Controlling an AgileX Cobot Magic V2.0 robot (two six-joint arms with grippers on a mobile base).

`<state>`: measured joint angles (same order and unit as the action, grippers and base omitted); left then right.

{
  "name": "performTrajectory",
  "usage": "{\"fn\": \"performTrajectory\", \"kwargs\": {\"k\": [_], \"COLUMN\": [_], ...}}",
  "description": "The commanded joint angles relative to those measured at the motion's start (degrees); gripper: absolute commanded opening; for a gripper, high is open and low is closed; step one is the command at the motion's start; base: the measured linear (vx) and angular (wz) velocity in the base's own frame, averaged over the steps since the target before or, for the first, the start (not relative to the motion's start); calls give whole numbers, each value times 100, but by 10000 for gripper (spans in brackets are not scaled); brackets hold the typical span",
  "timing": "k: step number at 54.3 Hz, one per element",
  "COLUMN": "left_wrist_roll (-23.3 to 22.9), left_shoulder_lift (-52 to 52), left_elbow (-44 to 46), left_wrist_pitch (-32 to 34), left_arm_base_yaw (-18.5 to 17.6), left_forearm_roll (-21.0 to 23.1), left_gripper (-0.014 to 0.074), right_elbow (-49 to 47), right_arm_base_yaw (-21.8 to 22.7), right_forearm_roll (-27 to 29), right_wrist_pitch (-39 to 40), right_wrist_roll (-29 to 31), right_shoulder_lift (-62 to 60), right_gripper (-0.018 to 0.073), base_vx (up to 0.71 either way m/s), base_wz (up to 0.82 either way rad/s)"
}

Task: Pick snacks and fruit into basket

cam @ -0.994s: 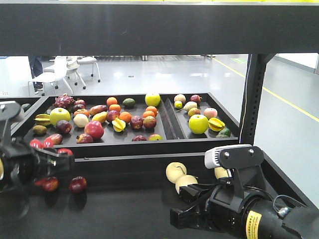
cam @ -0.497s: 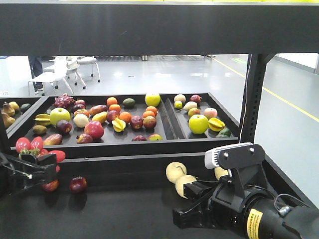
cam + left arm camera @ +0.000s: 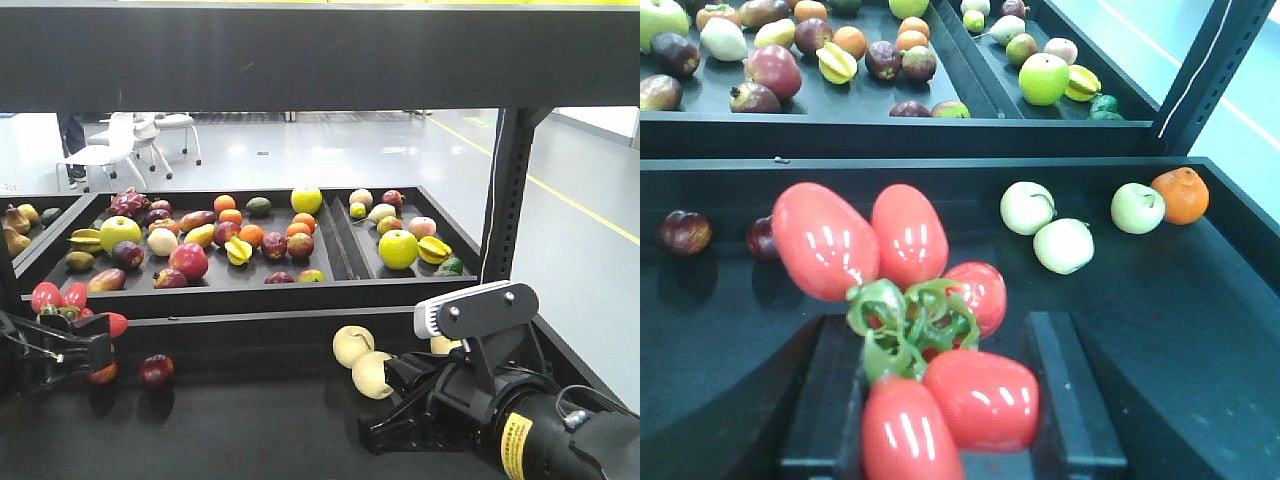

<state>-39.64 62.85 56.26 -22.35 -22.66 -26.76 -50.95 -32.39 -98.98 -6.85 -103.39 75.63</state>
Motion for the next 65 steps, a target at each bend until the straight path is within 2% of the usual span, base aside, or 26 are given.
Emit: {"fn": "performTrajectory", "kwargs": {"k": [1, 20, 23, 27, 30, 34, 38, 40, 44, 48, 50, 59, 62, 65], "left_wrist_roll": [20, 20, 20, 20, 20, 20, 20, 20, 20, 20, 20, 20, 20, 20], "left_shoulder_lift": [-110, -110, -110, -110, -110, -110, -110, -110, -110, -110, -110, -110, -110, -110], "left_elbow": [171, 171, 171, 171, 171, 171, 171, 171, 171, 171, 171, 171, 171, 171], "left_wrist_pitch": [389, 389, 389, 389, 389, 389, 389, 389, 389, 389, 389, 389, 389, 389], "left_arm_base_yaw": [-35, -35, -35, -35, -35, -35, -35, -35, -35, -35, -35, -35, -35, -35], "left_forearm_roll": [-69, -69, -69, -69, -69, -69, -69, -69, -69, -69, -69, -69, -69, -69], "left_gripper": [-6, -6, -6, -6, -6, -6, -6, -6, -6, -6, -6, -6, -6, -6], "right_elbow": [-174, -174, -181, -248, -344, -535, -800, -988, -1336, -1713, -1861, -2271, -2287, -2287], "right_arm_base_yaw": [19, 32, 32, 32, 32, 32, 32, 32, 32, 32, 32, 95, 215, 356], "right_forearm_roll": [-403, -377, -146, 544, 1216, 2298, 3697, 4593, 6068, 7474, 8035, 10186, 10967, 11568], "right_wrist_pitch": [-164, -162, -283, -430, -518, -587, -717, -849, -1136, -1387, -1449, -1270, -1018, -796], "right_wrist_roll": [44, 2, 50, 401, 1063, 2353, 4010, 5080, 6847, 8598, 9278, 11711, 12208, 12461], "right_shoulder_lift": [-171, -171, -171, -171, -171, -150, -80, -20, 120, 279, 360, 604, 662, 692], "right_gripper": [43, 117, 132, 150, 162, 177, 190, 198, 216, 244, 257, 297, 305, 314], "base_vx": [0, 0, 0, 0, 0, 0, 0, 0, 0, 0, 0, 0, 0, 0], "base_wz": [0, 0, 0, 0, 0, 0, 0, 0, 0, 0, 0, 0, 0, 0]}}
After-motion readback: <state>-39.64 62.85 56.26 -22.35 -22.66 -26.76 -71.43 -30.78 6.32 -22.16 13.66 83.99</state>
